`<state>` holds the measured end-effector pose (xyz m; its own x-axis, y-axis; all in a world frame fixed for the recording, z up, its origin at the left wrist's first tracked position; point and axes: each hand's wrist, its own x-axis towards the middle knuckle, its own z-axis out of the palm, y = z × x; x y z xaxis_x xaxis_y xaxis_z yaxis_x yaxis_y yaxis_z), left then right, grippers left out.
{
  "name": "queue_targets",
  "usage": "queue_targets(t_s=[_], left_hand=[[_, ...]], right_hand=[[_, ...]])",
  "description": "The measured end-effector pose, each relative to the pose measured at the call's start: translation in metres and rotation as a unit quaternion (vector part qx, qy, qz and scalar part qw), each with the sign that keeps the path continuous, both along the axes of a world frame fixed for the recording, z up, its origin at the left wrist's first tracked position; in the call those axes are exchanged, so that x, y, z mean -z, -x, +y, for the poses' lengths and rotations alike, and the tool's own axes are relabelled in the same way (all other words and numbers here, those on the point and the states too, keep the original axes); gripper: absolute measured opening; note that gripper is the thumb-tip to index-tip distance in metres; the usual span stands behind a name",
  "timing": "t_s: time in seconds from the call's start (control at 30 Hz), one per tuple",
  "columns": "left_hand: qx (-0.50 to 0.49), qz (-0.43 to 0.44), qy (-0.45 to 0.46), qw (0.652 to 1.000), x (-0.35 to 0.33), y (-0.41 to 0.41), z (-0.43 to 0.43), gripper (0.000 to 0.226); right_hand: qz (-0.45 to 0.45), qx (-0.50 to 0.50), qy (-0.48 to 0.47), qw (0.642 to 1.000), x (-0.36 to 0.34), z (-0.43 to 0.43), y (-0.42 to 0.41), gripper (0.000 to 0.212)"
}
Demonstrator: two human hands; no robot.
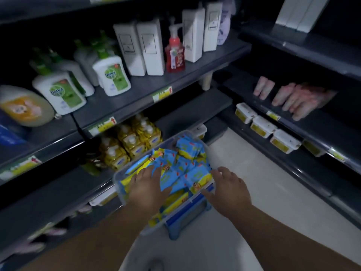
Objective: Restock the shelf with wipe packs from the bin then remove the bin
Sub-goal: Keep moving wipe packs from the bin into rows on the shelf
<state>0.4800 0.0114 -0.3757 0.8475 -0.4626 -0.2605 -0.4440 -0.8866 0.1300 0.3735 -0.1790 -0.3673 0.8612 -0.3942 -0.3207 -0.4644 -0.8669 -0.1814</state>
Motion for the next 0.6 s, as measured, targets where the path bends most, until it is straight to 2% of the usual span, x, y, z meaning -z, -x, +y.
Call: queue_targets(t_s=[0.13, 0.43, 0.53, 0.6], left_hand=[[-0.008, 0.006, -0.007, 1.000, 0.050, -0.023, 0.019, 0.074], [0.044, 0.116, -0.137, 0.983, 0.125, -0.068, 0.060, 0.095], [0.110, 0.122, -0.206, 0.965, 0.132, -0.074, 0.063, 0.081], [0.157, 0.096, -0.198, 0.963, 0.136, -0.079, 0.062, 0.064]], right_hand=[[0.019, -0.007, -0.021, 1.000, 0.046, 0.016, -0.021, 0.067], [0.047, -0.017, -0.060, 0.997, 0.107, 0.052, -0.055, 0.066], [0.046, -0.020, -0.070, 0.996, 0.112, 0.059, -0.064, 0.064], [0.036, -0.021, -0.071, 0.997, 0.115, 0.064, -0.070, 0.062]])
